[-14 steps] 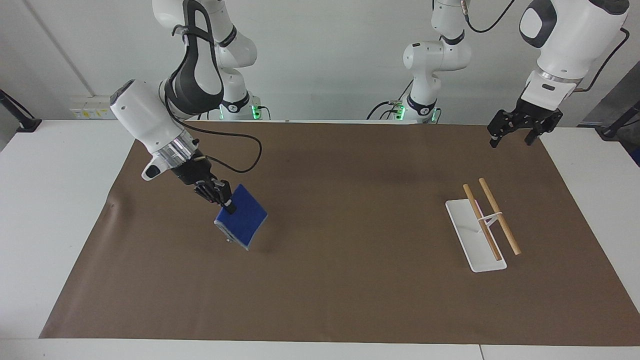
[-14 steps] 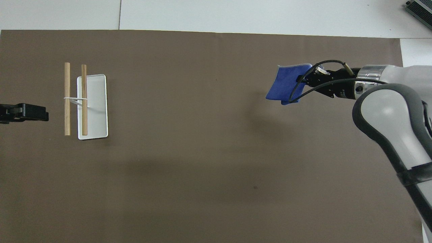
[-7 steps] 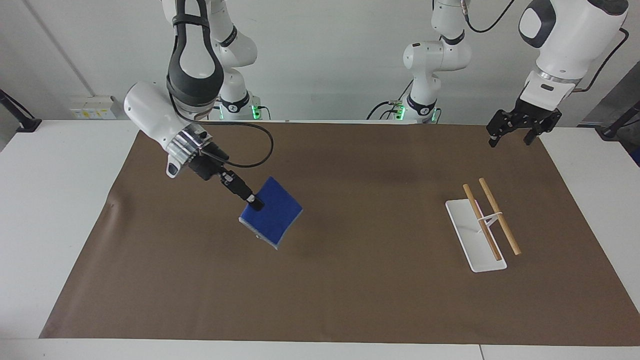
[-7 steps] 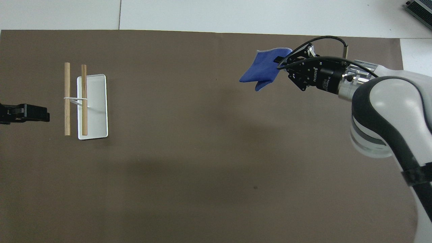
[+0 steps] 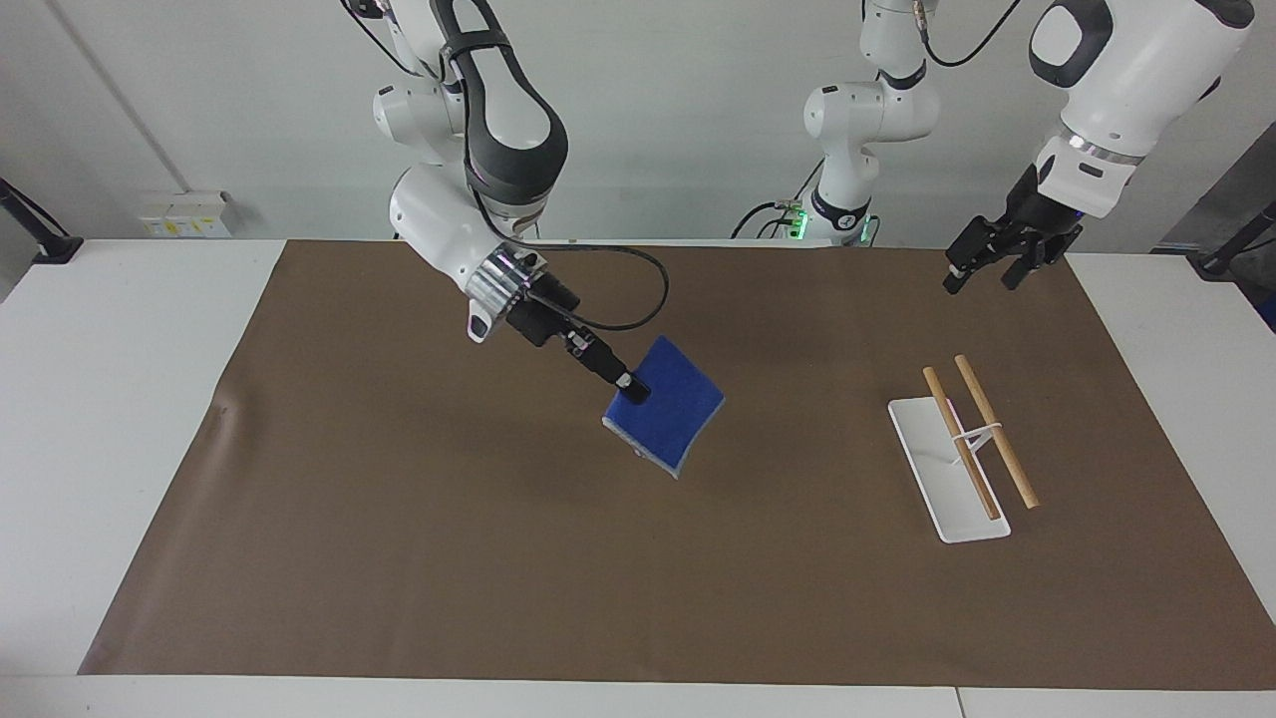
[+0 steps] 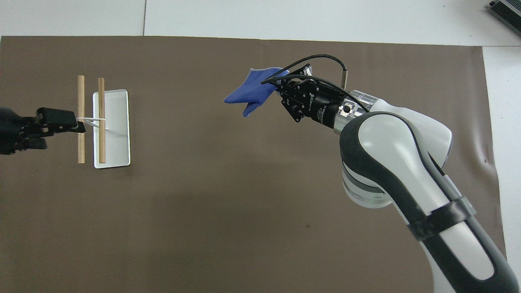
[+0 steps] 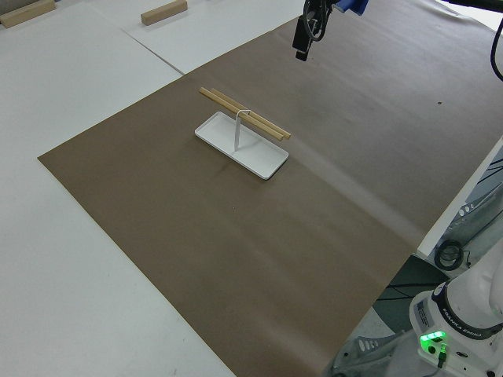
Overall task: Right arm passes towel to left arm to hang
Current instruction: 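Carry the towel toward the left gripper while the left gripper approaches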
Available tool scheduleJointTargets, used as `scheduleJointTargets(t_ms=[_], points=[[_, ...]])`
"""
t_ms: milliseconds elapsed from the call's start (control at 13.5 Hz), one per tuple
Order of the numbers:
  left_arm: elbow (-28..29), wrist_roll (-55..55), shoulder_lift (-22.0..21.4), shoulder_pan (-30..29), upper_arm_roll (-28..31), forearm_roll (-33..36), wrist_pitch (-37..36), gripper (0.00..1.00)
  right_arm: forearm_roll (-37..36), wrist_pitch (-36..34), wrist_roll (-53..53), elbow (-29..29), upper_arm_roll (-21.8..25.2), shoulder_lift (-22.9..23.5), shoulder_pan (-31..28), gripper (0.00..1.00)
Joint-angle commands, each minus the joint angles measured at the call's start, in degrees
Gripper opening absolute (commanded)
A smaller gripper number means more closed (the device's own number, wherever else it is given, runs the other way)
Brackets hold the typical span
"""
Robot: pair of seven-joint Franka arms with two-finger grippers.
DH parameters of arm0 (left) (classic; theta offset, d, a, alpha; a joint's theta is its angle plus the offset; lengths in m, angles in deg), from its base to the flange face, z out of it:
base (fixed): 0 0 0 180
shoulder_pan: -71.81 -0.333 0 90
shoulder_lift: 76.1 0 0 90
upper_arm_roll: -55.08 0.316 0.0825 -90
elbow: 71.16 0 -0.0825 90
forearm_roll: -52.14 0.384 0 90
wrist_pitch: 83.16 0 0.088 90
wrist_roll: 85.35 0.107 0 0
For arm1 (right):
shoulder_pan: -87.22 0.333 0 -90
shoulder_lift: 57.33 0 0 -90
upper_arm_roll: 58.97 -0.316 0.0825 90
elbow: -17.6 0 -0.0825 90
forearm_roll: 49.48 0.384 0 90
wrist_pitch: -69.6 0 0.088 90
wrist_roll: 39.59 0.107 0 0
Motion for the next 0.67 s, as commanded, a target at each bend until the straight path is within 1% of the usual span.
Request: scheduleJointTargets(t_ms=[0, 148, 222, 296, 517, 591], points=[[9.3, -19.0, -3.6, 1.8, -1.9, -2.3, 17.2, 1.0, 3.9, 0.5, 2.9, -2.0, 0.0, 1.2, 0.5, 0.0], [13.7, -34.2, -4.1, 1.7, -3.4, -2.4, 31.1, 1.0, 4.7, 0.5, 6.9, -2.2, 0.0, 1.2, 0.8, 0.0], [14.6, -40.5, -4.0, 1.6, -4.2, -2.4, 35.5, 1.0, 5.1, 0.5, 8.3, -2.7, -0.1, 1.2, 1.7, 0.0], [14.9, -46.2, -3.0, 1.4, -5.3, -2.4, 38.4, 1.0, 6.0, 0.7, 10.2, -3.4, 0.0, 1.3, 3.0, 0.0], [15.4, -60.7, 2.3, 1.5, -11.6, -2.4, 48.1, 1.0, 9.5, 2.6, 17.9, -3.7, -0.1, 1.5, 4.0, 0.0], [15.4, -65.5, 3.3, 1.5, -13.4, -2.4, 51.5, 1.0, 9.7, 2.7, 19.6, -3.6, -0.2, 1.5, 4.9, 0.0]])
